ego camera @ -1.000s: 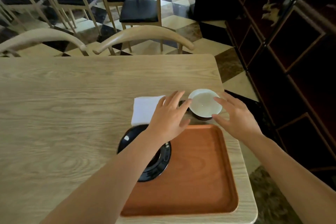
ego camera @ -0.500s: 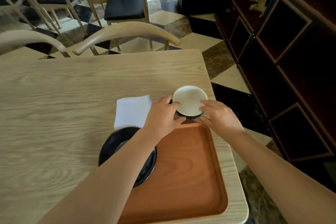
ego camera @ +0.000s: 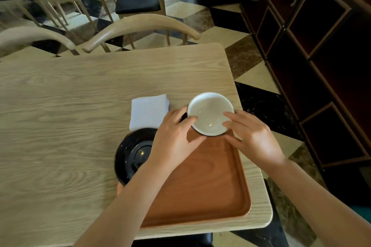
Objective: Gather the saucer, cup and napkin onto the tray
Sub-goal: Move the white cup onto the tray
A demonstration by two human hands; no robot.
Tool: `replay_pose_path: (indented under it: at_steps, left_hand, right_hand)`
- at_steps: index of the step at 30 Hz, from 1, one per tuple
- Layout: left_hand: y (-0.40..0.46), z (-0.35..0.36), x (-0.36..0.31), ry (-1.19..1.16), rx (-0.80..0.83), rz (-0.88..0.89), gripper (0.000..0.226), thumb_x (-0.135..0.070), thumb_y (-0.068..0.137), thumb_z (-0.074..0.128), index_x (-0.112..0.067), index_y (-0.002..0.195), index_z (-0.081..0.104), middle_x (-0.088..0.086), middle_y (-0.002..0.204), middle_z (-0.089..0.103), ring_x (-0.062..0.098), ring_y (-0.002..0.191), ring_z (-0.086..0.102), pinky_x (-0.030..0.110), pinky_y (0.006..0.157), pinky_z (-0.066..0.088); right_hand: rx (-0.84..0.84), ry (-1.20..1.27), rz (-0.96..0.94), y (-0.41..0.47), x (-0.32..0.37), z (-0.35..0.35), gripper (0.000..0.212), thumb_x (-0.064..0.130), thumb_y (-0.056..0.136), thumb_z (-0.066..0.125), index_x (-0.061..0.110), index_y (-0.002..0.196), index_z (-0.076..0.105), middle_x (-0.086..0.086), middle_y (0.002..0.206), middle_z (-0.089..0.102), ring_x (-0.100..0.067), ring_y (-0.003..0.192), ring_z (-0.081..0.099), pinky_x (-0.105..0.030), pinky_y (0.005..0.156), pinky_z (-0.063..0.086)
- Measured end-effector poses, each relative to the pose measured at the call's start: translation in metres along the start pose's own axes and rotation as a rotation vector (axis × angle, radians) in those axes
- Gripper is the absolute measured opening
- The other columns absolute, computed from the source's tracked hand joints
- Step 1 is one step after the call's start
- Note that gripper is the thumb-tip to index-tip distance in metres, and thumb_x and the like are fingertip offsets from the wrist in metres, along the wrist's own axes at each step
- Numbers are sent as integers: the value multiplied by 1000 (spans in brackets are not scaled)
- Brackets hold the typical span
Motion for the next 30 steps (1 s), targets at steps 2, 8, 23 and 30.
replay_pose_path:
  at_steps: [2, 8, 23, 30]
  left_hand:
    - [-13, 4, -1, -2, 23, -22, 49, -49, 70, 57, -11, 99, 67, 8, 114, 63, 29, 101, 58, 34, 88, 46]
    - [-34, 28, 3, -9, 112, -84, 43, -41, 67, 72, -11, 98, 67, 7, 112, 64, 29, 99, 59, 38, 84, 51]
    - [-41, 35, -1, 76, 92, -38, 44, -48, 75, 55, -12, 99, 63, 8, 117, 60, 24, 104, 54, 32, 81, 50]
    - [-45, 27, -4, 126, 191, 39, 58, -55, 81, 47, -18, 126, 49, 9, 137, 48, 26, 127, 43, 40, 100, 42]
  right_hand:
    - [12, -4, -6, -10, 4, 2, 29, 9, 60, 85, 3, 85, 72, -13, 104, 72, -33, 96, 68, -40, 75, 56]
    - [62, -3, -11, -30, 2, 16, 23, 16, 65, 81, 5, 84, 73, -11, 102, 73, -31, 93, 69, -39, 68, 59]
    - [155, -57, -6, -36, -1, 23, 28, 15, 67, 82, 8, 92, 71, -9, 109, 71, -29, 105, 65, -37, 63, 61]
    - [86, -122, -32, -27, 11, 8, 32, 34, 83, 59, 8, 99, 70, -14, 115, 67, -31, 108, 61, -43, 89, 50]
Point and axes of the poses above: each hand's wrist, its own y-axis towards the middle knuckle, its own z-axis out of the palm, x = y × z, the point moved 8 cm from there along y, towards the middle knuckle
